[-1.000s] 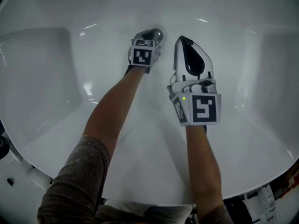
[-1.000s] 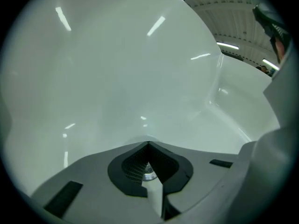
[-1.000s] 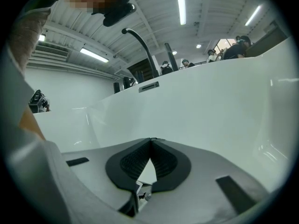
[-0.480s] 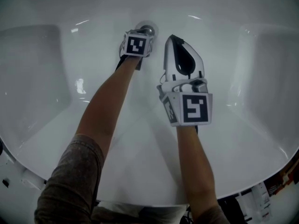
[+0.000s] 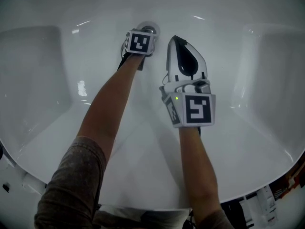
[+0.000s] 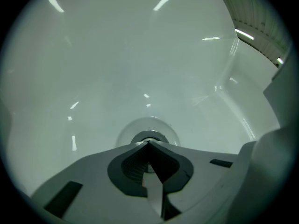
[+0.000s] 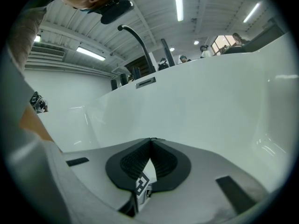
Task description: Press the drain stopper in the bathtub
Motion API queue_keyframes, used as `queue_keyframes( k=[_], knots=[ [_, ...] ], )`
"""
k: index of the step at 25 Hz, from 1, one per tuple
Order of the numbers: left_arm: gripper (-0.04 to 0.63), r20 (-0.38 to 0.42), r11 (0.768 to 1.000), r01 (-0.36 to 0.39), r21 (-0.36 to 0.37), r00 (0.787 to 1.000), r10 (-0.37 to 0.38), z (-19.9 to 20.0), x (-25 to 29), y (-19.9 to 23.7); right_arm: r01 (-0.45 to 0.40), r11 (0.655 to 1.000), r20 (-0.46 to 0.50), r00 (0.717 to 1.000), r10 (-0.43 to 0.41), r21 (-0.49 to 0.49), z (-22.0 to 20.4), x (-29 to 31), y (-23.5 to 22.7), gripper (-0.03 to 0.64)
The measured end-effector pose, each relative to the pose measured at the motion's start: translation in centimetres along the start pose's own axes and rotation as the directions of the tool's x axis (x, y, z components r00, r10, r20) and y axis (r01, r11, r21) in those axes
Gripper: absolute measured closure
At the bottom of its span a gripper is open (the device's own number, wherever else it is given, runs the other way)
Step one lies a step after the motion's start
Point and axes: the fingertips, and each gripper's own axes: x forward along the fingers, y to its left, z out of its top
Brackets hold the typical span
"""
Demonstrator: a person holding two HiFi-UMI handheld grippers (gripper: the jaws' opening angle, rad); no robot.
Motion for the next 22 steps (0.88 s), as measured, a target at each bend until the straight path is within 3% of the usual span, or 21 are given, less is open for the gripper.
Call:
queue_keyframes(
  k=[5,11,13,22],
  knots=[
    [0.592,0.049,1.000,0.006,0.004,0.999,-0.006,1.2,-0.7,-1.8,0.012,1.000,-0.007,1.000,-0.012,-0.015,1.1,-1.0,-1.6,0.615],
    [0.594,-0.055,0.998,-0.023,-0.058,0.998,0.020,-0.4,-2.8,-1.7,0.034,0.999,-0.007,0.999,-0.034,-0.013,3.1,-2.0,-2.3,0.615],
    [0.594,-0.043,0.998,-0.012,-0.068,0.999,0.009,0.0,-4.0,-2.1,0.031,0.999,-0.008,0.999,-0.031,-0.024,4.5,-2.6,-2.2,0.615],
    [0.594,-0.022,0.997,0.006,-0.075,1.000,-0.007,3.9,-16.3,-4.4,0.015,0.999,-0.009,1.000,-0.015,-0.044,13.5,-7.3,2.3,0.615]
  ],
)
